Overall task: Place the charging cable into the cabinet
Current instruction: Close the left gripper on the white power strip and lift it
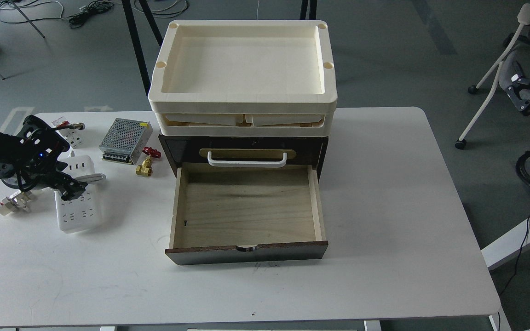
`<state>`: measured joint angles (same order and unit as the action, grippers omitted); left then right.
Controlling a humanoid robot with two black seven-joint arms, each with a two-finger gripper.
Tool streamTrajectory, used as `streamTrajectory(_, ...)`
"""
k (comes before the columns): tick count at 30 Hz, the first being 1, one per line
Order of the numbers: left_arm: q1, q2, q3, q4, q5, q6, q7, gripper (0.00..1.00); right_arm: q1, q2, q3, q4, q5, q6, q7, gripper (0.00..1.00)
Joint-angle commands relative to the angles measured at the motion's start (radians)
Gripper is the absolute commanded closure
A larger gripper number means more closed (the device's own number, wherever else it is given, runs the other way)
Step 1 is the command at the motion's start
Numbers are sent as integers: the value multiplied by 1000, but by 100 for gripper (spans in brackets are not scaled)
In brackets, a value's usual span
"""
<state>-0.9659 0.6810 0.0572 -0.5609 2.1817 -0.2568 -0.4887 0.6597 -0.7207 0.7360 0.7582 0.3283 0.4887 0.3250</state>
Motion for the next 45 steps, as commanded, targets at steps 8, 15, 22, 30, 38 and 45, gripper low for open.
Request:
streamTrajectory(8,7,-34,0,44,0,17,0,33,0,-2,2,1,0,0,0,0)
streamTrajectory(15,35,-70,1,141,0,65,0,34,-2,-2,2,0,0,0,0,0)
streamTrajectory(22,32,-69,39,142,0,60,0,40,-3,-2,2,0,0,0,-1,0)
streamTrajectory(30,35,-70,73,145,-19,62,0,84,-3,-2,2,-2,0,0,0,0)
streamTrajectory(38,27,-70,75,145,-28,68,0,100,-9,-2,2,-3,0,0,-1,0)
streamTrajectory(45,1,-69,72,139,-28,80,0,100,-9,-2,2,-2,0,0,0,0)
